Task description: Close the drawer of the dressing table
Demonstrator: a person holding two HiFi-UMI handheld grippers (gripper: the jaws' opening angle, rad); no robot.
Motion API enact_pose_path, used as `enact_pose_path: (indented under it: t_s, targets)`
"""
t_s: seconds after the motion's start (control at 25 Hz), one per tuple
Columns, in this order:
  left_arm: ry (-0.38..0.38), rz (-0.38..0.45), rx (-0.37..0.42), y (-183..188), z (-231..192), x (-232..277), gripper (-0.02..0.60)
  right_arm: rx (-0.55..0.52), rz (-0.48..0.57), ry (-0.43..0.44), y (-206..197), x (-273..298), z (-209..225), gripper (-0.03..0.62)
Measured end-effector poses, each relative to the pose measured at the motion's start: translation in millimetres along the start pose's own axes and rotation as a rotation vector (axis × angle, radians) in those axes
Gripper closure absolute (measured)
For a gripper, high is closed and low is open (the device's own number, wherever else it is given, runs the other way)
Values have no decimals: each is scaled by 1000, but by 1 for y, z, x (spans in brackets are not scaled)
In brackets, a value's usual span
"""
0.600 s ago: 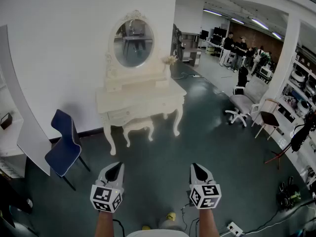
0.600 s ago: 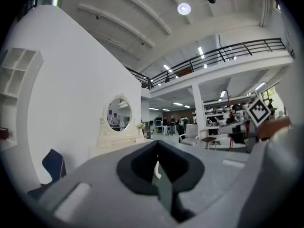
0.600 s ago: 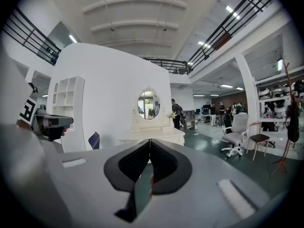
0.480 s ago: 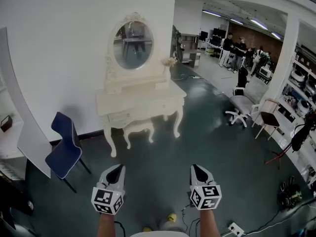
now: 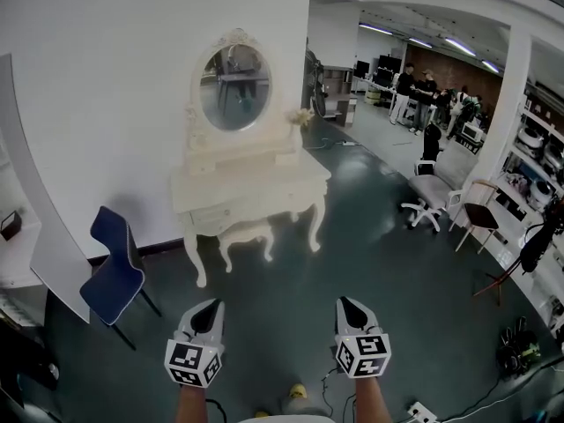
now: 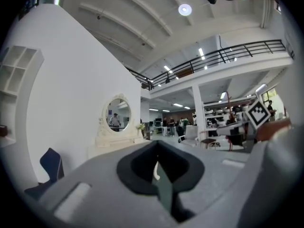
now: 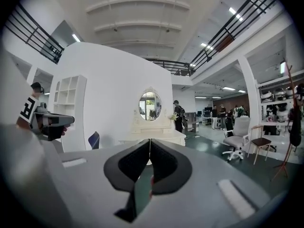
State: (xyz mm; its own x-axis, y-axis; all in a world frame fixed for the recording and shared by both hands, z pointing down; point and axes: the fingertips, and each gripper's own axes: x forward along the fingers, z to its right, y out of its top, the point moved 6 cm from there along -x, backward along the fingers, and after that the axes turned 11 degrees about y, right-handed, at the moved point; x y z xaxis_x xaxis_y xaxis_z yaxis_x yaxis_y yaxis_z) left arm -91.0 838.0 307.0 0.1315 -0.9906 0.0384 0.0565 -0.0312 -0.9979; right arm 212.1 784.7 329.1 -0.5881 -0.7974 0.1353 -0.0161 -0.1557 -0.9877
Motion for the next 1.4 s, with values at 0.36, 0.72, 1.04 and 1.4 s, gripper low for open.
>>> enact_pose_path:
  t_s: [0.36, 0.72, 1.04, 1.4]
  targets:
    - [2, -8, 12, -3, 7, 10, 583, 6, 18, 18, -3, 7, 10, 575]
    - [5, -32, 15, -9, 9, 35, 583, 7, 11, 17, -7, 24, 30, 534]
    - [25, -51, 19, -8, 6, 80, 583, 19, 3, 26, -3, 58, 64, 534]
    - [39, -55, 38, -2, 15, 156, 583, 33, 9, 45, 9, 109, 126, 534]
